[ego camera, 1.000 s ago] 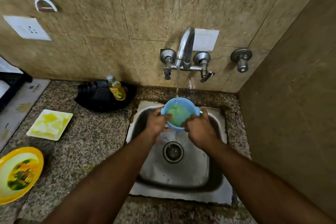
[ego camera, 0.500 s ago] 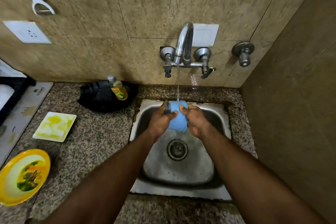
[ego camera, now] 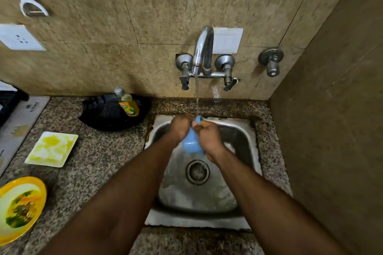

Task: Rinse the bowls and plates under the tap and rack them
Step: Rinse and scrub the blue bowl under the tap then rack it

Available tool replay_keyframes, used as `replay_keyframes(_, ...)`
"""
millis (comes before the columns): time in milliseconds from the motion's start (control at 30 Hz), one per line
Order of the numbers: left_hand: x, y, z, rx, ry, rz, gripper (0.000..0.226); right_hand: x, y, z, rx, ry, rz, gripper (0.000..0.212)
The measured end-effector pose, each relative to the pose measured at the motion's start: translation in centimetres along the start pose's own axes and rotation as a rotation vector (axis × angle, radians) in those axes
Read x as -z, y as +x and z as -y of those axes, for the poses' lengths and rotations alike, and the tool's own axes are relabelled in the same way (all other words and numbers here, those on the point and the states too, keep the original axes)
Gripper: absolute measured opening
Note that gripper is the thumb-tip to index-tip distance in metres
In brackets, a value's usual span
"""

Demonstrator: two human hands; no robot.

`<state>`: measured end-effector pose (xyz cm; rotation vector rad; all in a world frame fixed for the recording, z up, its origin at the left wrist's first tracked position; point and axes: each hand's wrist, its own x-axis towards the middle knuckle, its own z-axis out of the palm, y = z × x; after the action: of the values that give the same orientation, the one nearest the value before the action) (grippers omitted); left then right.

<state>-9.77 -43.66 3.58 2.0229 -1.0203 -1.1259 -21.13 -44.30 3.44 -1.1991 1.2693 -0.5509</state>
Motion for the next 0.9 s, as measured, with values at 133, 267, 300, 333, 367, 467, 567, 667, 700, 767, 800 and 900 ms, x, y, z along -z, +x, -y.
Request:
replay_keyframes(133, 0.3, -0.9, 0.2, 0.328, -0.767, 0.060, 0.053, 1.0, -0.3, 1.8, 0.472, -0.871, 0.107, 0.021)
replay_keyframes(267, 0.0, -1.8, 1.5, 0.347, -0.921, 0.060, 0.058, 1.8, -1.7, 2.0, 0.671, -1.289, 0.203, 0.027)
replay_keyframes(300, 0.0, -2.0, 1.8, 0.325, -0.924, 0.059, 0.049, 1.9, -2.2, 1.4, 0.716, -1.338, 0.238, 0.030)
replay_keyframes(333, 0.1, -2.0, 2.4, 0.287, -0.926, 0.052, 0.043, 2.1, -2.5, 0.9, 0.765, -1.391, 0.265, 0.031)
replay_keyframes(367, 0.2, -2.1, 2.8, 0.262, -0.933, 0.036, 0.039, 2.4, -2.6, 0.5, 0.804, -1.444, 0.281, 0.031)
replay_keyframes(467, 0.3, -2.2, 3.1, 0.208, -0.894, 0.036, 0.030, 3.6, -1.5, 0.4, 0.788, -1.603, 0.263, 0.052)
replay_keyframes(567, 0.4, -2.2, 2.2, 0.162, -0.845, 0.054, 0.034, 3.5, 0.0, 1.5, 0.725, -1.843, 0.261, 0.094)
replay_keyframes(667, 0.8, -1.1, 1.8, 0.066, -0.782, -0.051, 0.025, 2.6, 0.6, 2.6, 0.595, -1.716, 0.377, 0.115)
replay_keyframes(700, 0.8, -1.0, 1.5, 0.021, -0.761, -0.066, 0.024, 2.0, 0.6, 2.7, 0.516, -1.543, 0.436, 0.114)
replay_keyframes(767, 0.5, -0.8, 1.3, -0.041, -0.731, -0.091, 0.027, 0.3, 0.0, 2.7, 0.390, -1.199, 0.483, 0.110)
replay_keyframes(800, 0.2, -1.0, 1.4, -0.043, -0.736, -0.112, 0.028, -0.5, -0.2, 2.5, 0.381, -1.082, 0.469, 0.108)
replay_keyframes(900, 0.1, -1.5, 2.6, 0.009, -0.761, -0.176, 0.031, -0.5, 0.0, 1.2, 0.504, -0.988, 0.503, 0.087)
